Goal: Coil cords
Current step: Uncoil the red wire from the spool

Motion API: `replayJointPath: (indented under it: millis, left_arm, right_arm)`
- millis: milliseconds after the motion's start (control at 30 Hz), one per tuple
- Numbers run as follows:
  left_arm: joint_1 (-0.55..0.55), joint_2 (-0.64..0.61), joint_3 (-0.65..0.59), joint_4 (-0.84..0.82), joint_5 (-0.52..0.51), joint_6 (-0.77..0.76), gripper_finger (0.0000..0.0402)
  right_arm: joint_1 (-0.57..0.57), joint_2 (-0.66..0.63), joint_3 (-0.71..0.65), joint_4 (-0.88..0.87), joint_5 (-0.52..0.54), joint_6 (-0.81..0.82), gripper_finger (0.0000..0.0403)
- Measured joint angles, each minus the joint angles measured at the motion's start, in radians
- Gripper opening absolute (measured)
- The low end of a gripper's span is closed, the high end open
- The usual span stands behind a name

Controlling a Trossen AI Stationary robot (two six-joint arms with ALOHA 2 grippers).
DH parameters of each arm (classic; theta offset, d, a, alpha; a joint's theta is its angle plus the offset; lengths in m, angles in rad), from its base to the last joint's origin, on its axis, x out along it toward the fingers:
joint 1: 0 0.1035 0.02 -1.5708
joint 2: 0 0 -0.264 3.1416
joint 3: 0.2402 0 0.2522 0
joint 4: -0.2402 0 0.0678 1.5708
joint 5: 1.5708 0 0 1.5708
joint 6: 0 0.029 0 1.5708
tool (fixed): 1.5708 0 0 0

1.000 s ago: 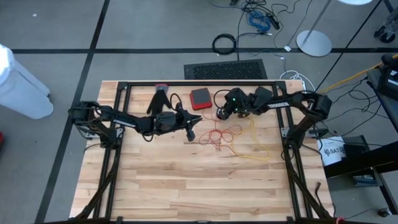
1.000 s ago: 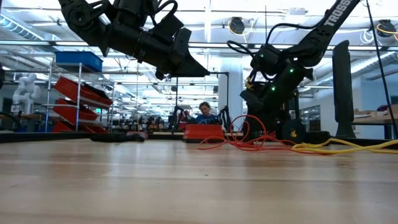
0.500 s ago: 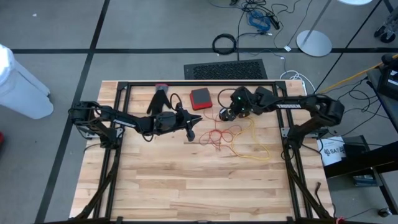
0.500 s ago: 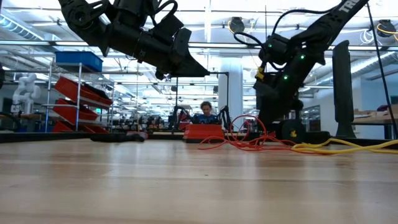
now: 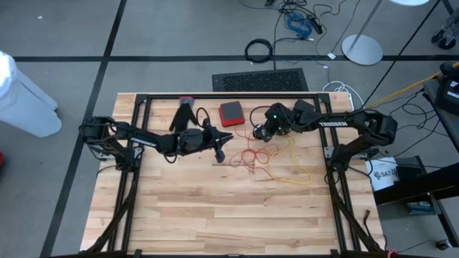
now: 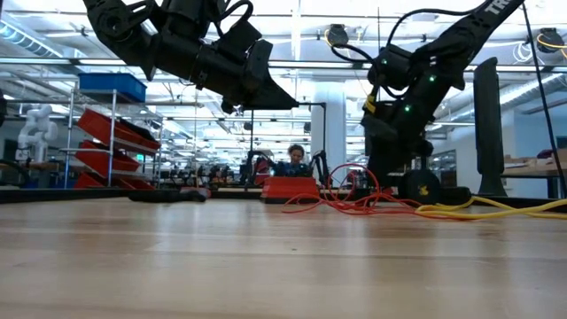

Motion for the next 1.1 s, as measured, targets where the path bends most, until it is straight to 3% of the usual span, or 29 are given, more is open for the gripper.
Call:
replayJointPath:
  millis: [167,500,1100]
  left_arm:
    - [0.000,0.000,0.000,0.000,0.000,0.000,0.0057]
    - [0.000,0.000,0.000,0.000,0.000,0.000,0.0057]
    - [0.000,0.000,0.000,0.000,0.000,0.000,0.0057]
  right_arm:
    - [-0.038,0.000,0.000,-0.001,-0.008,-0.068,0.0146]
    - [-0.118,0.056,0.000,0.002,-0.164,-0.156,0.0146]
    - [-0.151,0.112,0.001,0.133,-0.291,-0.159,0.0146]
